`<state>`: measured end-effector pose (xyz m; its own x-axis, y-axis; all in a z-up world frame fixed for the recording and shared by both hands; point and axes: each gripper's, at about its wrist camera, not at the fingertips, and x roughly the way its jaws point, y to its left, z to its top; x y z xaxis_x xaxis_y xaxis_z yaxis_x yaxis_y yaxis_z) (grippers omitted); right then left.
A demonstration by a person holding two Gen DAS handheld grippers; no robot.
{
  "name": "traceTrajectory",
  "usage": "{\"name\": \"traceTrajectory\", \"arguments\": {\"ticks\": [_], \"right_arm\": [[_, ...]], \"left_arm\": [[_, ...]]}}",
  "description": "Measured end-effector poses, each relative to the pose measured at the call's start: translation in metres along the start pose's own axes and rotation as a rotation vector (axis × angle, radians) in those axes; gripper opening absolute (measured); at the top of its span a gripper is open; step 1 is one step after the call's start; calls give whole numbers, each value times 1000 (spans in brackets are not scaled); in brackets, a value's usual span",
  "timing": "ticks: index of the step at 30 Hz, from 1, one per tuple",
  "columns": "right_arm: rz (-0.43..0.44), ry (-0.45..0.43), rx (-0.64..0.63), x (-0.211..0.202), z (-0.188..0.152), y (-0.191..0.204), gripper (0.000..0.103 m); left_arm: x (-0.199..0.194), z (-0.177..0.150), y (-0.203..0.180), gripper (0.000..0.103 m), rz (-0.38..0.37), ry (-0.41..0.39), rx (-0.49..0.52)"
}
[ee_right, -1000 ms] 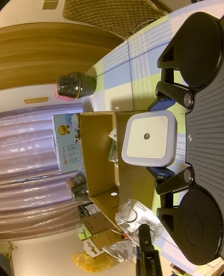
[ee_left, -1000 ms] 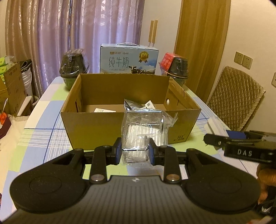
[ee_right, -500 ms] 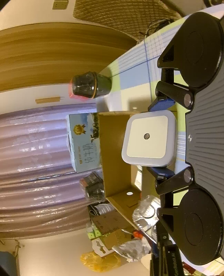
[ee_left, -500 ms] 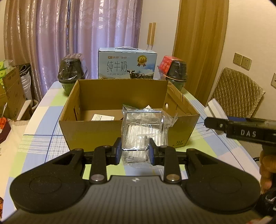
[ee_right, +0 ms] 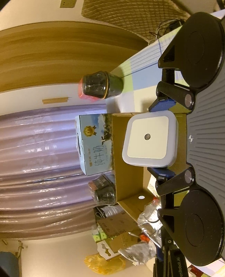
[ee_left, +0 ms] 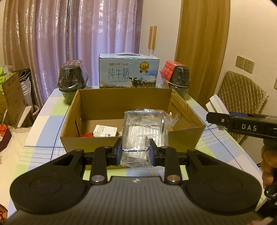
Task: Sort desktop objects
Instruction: 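Carry the container and night light over the cardboard box with both tools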
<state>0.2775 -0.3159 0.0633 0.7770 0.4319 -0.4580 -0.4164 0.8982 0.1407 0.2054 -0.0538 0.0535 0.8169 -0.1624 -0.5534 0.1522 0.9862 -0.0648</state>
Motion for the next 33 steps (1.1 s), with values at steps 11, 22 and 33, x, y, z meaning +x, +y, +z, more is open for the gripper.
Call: {"name": "traceTrajectory", "arguments": {"ticks": [11,22,33], "right_arm": [[3,-18,21,27,18,-7,62],[18,-31,21,59,33,0,62],[8,-26,27,82,40,-5,62]], "left_arm": [[28,29,20,25,20,-14,-11],[62,46,36,25,32,-1,-42],[84,51,47,25,42,18,-57]]}}
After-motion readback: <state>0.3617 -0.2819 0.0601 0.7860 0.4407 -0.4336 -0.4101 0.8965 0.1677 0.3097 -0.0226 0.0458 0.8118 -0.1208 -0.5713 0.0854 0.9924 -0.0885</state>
